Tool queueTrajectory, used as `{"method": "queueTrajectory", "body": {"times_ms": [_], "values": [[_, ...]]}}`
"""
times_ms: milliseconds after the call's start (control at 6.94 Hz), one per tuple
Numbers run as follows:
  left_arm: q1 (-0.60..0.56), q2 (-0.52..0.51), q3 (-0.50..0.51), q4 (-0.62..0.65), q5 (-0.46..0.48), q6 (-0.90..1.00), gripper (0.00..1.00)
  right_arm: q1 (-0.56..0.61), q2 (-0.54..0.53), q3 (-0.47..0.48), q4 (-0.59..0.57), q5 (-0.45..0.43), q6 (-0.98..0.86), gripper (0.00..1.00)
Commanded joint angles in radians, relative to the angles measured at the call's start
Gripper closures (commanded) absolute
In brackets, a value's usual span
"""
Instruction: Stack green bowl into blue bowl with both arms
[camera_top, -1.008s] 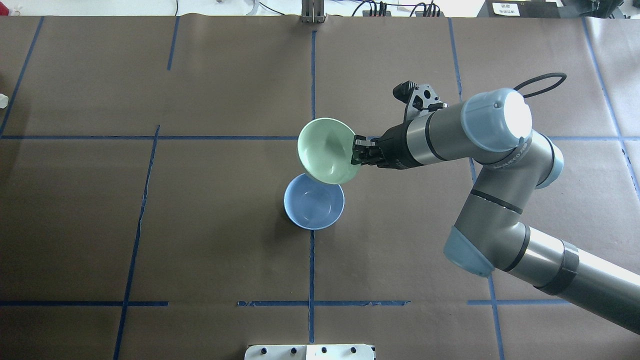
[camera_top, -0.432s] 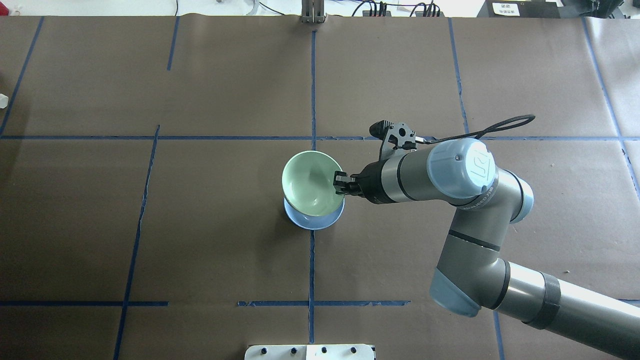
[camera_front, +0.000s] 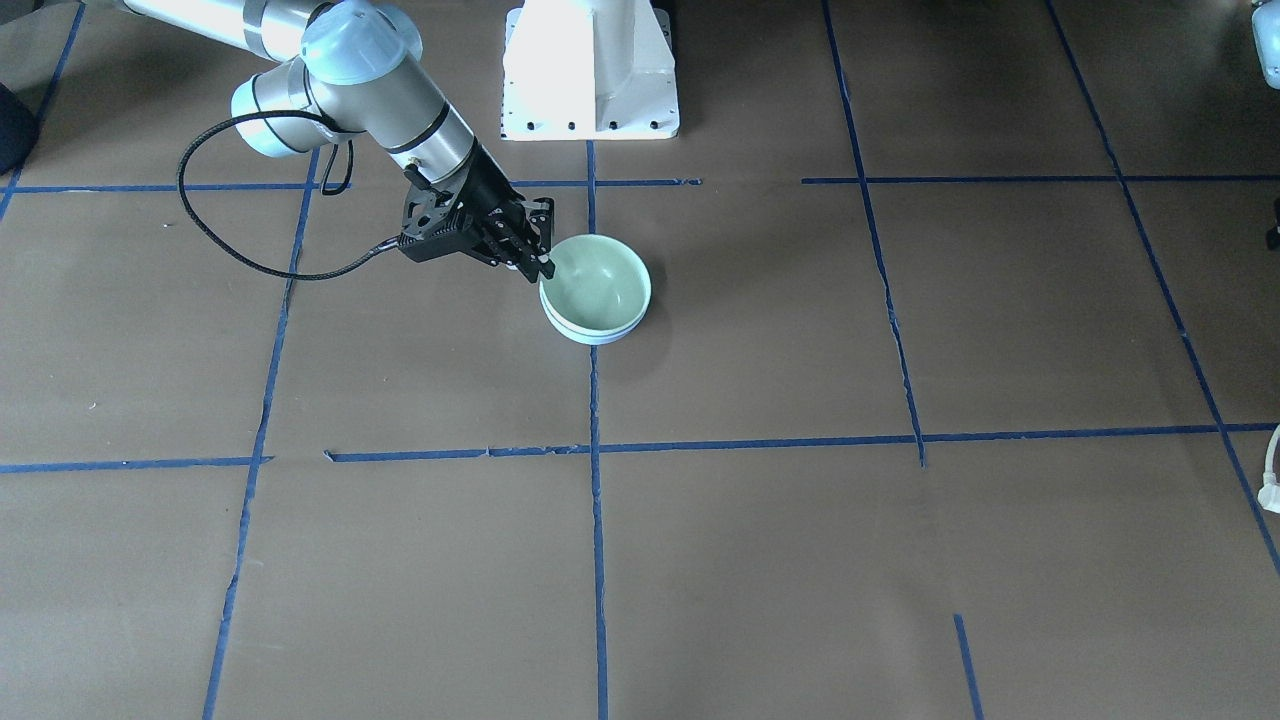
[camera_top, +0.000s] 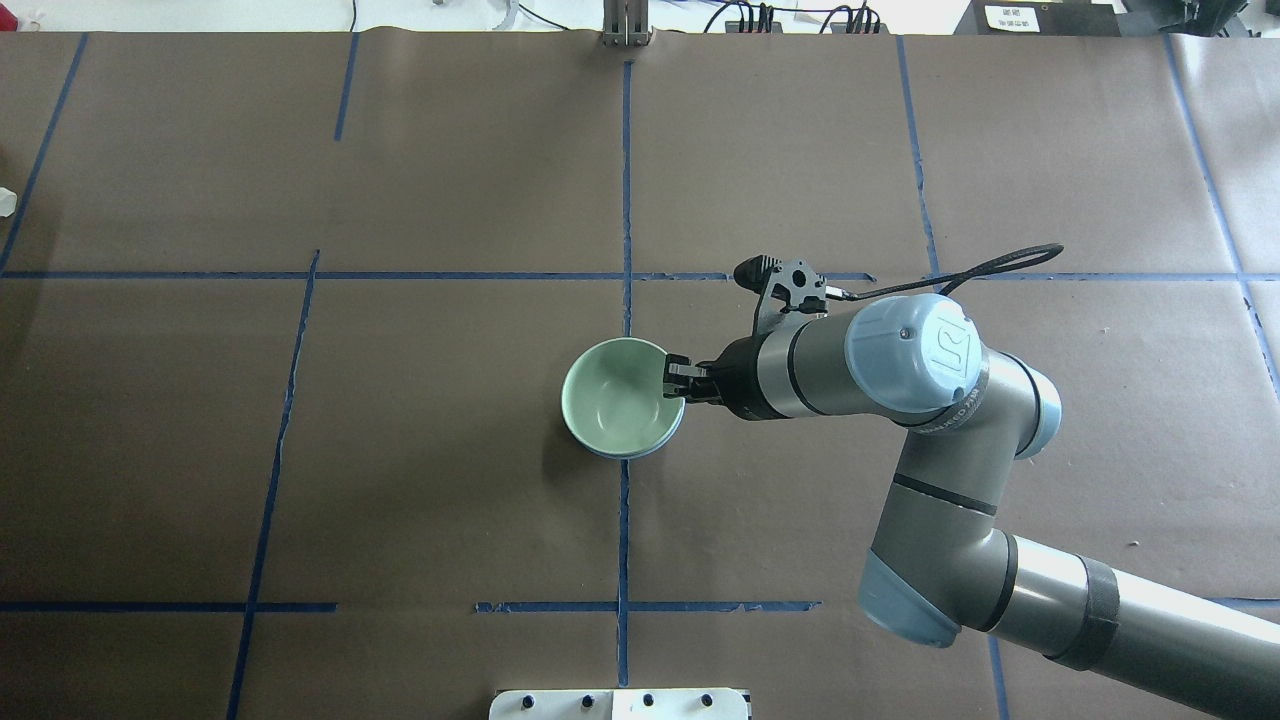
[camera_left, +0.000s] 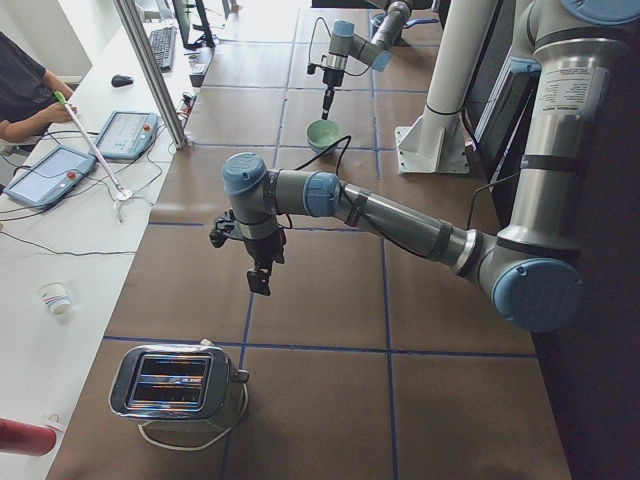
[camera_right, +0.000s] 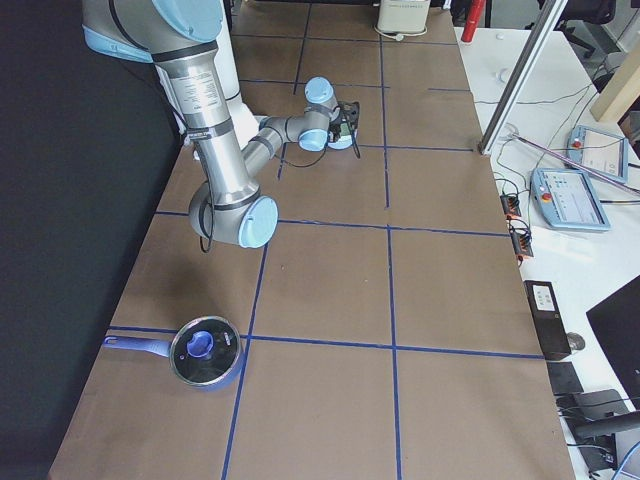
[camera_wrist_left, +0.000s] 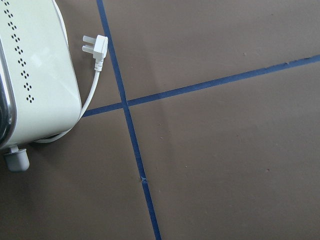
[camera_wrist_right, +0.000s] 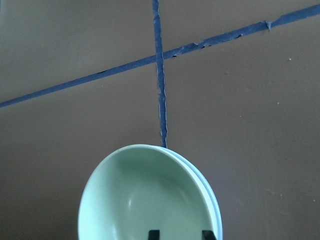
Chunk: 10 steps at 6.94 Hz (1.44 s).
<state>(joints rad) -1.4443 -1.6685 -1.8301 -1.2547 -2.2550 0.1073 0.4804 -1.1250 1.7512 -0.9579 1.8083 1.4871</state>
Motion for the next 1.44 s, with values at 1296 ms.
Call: {"method": "queueTrajectory", "body": {"times_ms": [1296], "values": [[-0.149,0.089,0.276,-0.206,-0.163,0.189,0.00,0.525,-0.289,0.083,-0.303,0.374,-0.785,0.00]]}}
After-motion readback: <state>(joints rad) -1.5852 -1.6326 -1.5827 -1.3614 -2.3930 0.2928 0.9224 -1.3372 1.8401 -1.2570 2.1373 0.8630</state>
